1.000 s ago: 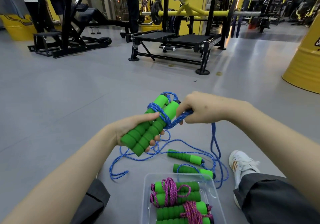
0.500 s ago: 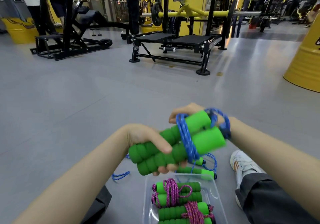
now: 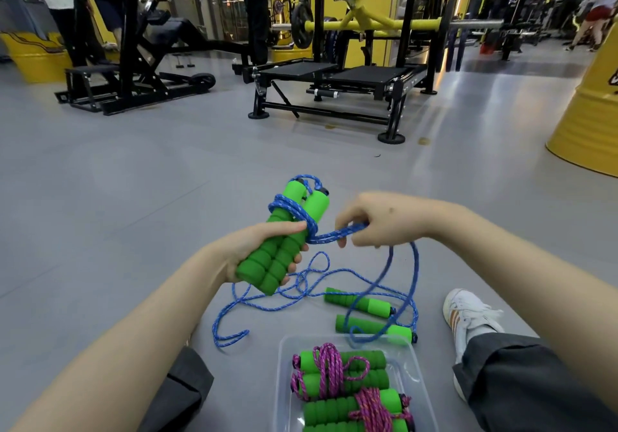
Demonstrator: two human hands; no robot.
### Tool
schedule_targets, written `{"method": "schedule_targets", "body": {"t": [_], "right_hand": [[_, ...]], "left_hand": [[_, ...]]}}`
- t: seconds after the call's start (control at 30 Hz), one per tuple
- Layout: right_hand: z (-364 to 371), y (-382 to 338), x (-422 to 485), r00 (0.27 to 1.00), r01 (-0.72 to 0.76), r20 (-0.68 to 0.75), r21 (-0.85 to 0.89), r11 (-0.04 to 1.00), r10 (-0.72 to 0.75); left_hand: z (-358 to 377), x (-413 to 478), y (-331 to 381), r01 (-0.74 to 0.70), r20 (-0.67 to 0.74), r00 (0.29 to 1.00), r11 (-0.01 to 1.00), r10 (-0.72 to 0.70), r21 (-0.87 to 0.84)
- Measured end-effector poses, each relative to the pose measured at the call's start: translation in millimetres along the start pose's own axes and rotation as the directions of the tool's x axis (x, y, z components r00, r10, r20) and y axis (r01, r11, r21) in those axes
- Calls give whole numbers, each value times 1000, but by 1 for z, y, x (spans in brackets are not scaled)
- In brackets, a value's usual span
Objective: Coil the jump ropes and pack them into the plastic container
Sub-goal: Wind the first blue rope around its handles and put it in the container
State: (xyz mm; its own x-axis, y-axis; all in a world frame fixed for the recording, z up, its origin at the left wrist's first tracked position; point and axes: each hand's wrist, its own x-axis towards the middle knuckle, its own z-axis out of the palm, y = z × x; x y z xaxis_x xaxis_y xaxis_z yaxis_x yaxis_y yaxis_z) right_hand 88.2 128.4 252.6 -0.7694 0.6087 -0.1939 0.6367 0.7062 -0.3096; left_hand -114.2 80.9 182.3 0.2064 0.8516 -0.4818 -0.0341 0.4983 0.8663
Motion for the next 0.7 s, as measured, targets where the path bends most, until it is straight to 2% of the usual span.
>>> {"method": "schedule_targets", "body": {"t": [0.13, 0.23, 0.3, 0.4, 0.43, 0.47, 0.53, 0.57, 0.63, 0.67, 0.7], "right_hand": [[-10, -2, -2, 966, 66, -232, -219, 973, -118], [-12, -6, -3, 925, 143, -308, -267, 953, -225], [-4, -4, -2, 907, 174, -326, -284, 943, -266], [0, -8, 2, 901, 237, -297, -275, 932, -316], [1, -13, 2, 928, 213, -256, -233, 949, -272], [14, 1, 10, 932, 242, -216, -224, 944, -290], [42, 62, 28, 966, 123, -188, -269, 955, -178], [56, 94, 31, 985, 28, -157, -268, 963, -72], [75, 105, 27, 987, -155, -67, -113, 981, 148], [69, 87, 26, 975, -174, -161, -124, 977, 153], [62, 59, 21, 982, -80, -181, -143, 986, 53]], "left_hand": [[11, -1, -1, 116, 15, 992, 952, -125, 283], [23, -1, -3, 177, 68, 961, 784, -269, 596], [33, 0, -5, 153, 142, 928, 699, -345, 698], [50, -2, -3, 66, 260, 881, 646, -396, 760], [55, -4, 0, 37, 300, 863, 644, -406, 764], [57, -6, 3, 4, 348, 846, 658, -403, 753], [56, -10, 9, -61, 474, 805, 746, -355, 663], [53, -11, 12, -75, 535, 786, 813, -308, 577], [43, -12, 13, -77, 601, 781, 929, -170, 363], [37, -12, 13, -77, 594, 799, 964, -93, 255], [33, -11, 13, -73, 561, 827, 984, -30, 160]]}}
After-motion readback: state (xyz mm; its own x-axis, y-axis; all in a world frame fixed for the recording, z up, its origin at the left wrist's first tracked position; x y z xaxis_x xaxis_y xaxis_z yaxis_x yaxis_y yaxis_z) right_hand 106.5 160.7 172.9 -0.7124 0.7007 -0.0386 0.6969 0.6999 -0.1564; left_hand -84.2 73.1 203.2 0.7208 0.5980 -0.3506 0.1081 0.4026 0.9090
